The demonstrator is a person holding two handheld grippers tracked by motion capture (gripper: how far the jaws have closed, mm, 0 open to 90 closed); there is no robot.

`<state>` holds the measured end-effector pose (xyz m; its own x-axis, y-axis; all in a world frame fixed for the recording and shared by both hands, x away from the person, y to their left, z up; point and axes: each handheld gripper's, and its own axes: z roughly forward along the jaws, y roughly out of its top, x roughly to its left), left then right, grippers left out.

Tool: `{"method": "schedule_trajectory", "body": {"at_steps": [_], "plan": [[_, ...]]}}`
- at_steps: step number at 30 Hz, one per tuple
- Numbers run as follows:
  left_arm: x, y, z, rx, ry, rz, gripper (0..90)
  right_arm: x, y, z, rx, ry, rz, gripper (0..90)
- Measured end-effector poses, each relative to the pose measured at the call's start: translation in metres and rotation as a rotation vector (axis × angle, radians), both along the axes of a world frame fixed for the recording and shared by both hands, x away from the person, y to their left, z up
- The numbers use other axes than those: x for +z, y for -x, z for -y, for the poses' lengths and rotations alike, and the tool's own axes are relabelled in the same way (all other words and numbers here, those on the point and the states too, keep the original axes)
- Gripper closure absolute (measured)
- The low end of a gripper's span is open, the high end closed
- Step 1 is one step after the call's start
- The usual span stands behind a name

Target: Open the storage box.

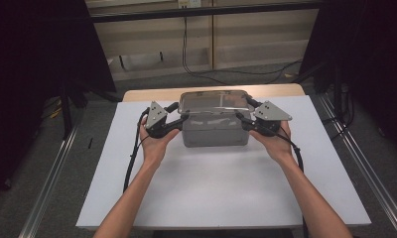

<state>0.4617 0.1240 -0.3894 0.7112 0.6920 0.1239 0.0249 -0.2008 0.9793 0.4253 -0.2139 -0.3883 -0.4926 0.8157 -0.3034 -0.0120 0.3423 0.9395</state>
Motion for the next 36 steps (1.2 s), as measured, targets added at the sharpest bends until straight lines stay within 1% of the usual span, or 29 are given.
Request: {"method": "schedule_trajectory", "body": {"at_steps": [3, 6, 7, 8, 9, 10, 13, 15, 16, 17, 20, 23, 24, 27, 29, 30, 31, 33, 34, 36], "plan": [[0.002, -0.001, 0.001, -0.002, -0.003, 0.008, 47.2, 0.0, -0.002, 0.002, 0.01, -0.011, 0.004, 44.1], [0.004, -0.003, 0.001, 0.002, -0.011, 0.017, 46.6, 0.001, -0.003, 0.004, 0.016, -0.026, -0.001, 44.4], [0.004, -0.003, 0.002, 0.002, -0.01, 0.019, 46.4, 0.002, -0.004, 0.005, 0.017, -0.026, -0.008, 44.3], [0.005, -0.004, 0.002, 0.004, -0.015, 0.024, 46.4, 0.003, -0.005, 0.005, 0.019, -0.028, -0.004, 43.9], [0.006, -0.005, 0.002, 0.004, -0.017, 0.029, 46.3, 0.004, -0.006, 0.005, 0.018, -0.039, -0.007, 42.6], [0.006, -0.005, 0.003, 0.006, -0.003, 0.027, 45.5, 0.006, -0.007, 0.005, 0.019, -0.046, -0.013, 41.0], [0.007, -0.008, 0.003, -0.003, 0.002, 0.024, 44.5, 0.007, -0.009, 0.006, 0.023, -0.042, -0.014, 41.4], [0.006, -0.01, 0.003, 0.001, 0.001, 0.029, 44.4, 0.007, -0.01, 0.006, 0.024, -0.047, -0.012, 41.5], [0.006, -0.011, 0.003, -0.001, -0.008, 0.03, 44.6, 0.007, -0.01, 0.006, 0.026, -0.052, -0.015, 41.6], [0.007, -0.012, 0.003, -0.006, -0.01, 0.033, 45.2, 0.007, -0.011, 0.006, 0.028, -0.052, -0.015, 41.5], [0.008, -0.014, 0.004, -0.018, -0.016, 0.024, 47.6, 0.005, -0.013, 0.008, 0.032, -0.061, -0.014, 42.1], [0.01, -0.015, 0.006, -0.023, -0.014, 0.024, 49.0, 0.005, -0.014, 0.009, 0.038, -0.082, -0.02, 43.1], [0.011, -0.016, 0.005, -0.024, -0.025, 0.03, 49.5, 0.005, -0.015, 0.01, 0.037, -0.09, -0.018, 43.2], [0.013, -0.017, 0.005, -0.031, -0.033, 0.031, 51.1, 0.005, -0.017, 0.011, 0.033, -0.104, -0.013, 43.5], [0.014, -0.018, 0.005, -0.033, -0.017, 0.028, 51.5, 0.006, -0.018, 0.013, 0.03, -0.108, -0.011, 43.5], [0.015, -0.018, 0.005, -0.035, -0.021, 0.029, 51.7, 0.006, -0.018, 0.013, 0.029, -0.11, -0.01, 43.4], [0.015, -0.019, 0.005, -0.035, -0.014, 0.026, 52.0, 0.007, -0.019, 0.014, 0.032, -0.104, -0.021, 42.4], [0.017, -0.02, 0.005, -0.035, -0.017, 0.022, 52.1, 0.011, -0.021, 0.015, 0.033, -0.105, -0.019, 41.9], [0.017, -0.02, 0.005, -0.035, -0.007, 0.023, 52.5, 0.013, -0.022, 0.015, 0.037, -0.109, -0.019, 41.7], [0.019, -0.022, 0.005, -0.037, -0.009, 0.025, 53.1, 0.016, -0.023, 0.015, 0.039, -0.106, -0.017, 42.1]]}}
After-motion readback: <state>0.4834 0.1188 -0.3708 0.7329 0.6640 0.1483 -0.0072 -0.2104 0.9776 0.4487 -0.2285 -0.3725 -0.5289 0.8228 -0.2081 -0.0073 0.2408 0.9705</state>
